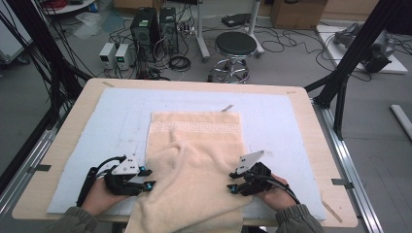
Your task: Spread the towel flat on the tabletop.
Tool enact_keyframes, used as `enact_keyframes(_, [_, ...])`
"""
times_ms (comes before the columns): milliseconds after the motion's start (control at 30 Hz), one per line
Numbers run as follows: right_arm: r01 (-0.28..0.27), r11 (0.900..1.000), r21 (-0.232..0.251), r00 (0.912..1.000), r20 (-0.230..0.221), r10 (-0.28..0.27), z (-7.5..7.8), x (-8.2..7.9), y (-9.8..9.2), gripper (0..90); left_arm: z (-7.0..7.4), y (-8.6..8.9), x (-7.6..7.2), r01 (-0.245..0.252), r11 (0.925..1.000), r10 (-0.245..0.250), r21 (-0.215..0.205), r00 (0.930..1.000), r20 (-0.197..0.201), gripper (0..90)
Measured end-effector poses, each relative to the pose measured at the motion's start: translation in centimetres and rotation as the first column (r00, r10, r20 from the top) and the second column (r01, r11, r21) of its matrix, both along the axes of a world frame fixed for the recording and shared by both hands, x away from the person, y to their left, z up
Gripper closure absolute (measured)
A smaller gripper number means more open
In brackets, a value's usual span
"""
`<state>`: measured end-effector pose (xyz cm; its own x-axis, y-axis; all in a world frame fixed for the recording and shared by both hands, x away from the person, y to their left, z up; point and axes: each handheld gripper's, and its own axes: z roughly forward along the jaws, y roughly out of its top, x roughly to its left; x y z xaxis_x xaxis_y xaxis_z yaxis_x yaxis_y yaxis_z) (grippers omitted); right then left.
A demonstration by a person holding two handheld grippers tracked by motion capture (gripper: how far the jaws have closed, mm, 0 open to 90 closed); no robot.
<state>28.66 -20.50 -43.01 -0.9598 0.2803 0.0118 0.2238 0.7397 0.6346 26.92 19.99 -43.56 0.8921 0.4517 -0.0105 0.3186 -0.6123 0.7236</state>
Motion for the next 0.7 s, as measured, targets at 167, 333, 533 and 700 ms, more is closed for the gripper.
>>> enact_keyframes(167, [-0.004,0.999,0.035,0.9997,-0.025,0.005,-0.1,0.4,0.0,80.2,0.2,-0.5,-0.7,0.028,0.9995,-0.028,0.013,0.9995,0.015,83.3])
enact_keyframes(333, [-0.030,0.999,0.035,0.9995,-0.010,0.031,0.3,-0.5,0.2,84.3,1.2,0.6,-2.6,0.034,0.9994,-0.034,0.005,0.9993,0.018,85.5])
enact_keyframes(533, [-0.083,0.992,0.094,0.9964,0.026,0.081,2.8,-3.5,0.0,84.4,5.0,3.8,-8.0,0.049,0.9983,-0.047,-0.031,0.9969,0.063,85.7])
enact_keyframes(700, [-0.163,0.973,0.164,0.9858,0.068,0.154,6.1,-6.1,-0.3,75.9,8.2,4.5,-11.2,0.102,0.9920,-0.093,-0.074,0.9882,0.122,80.7])
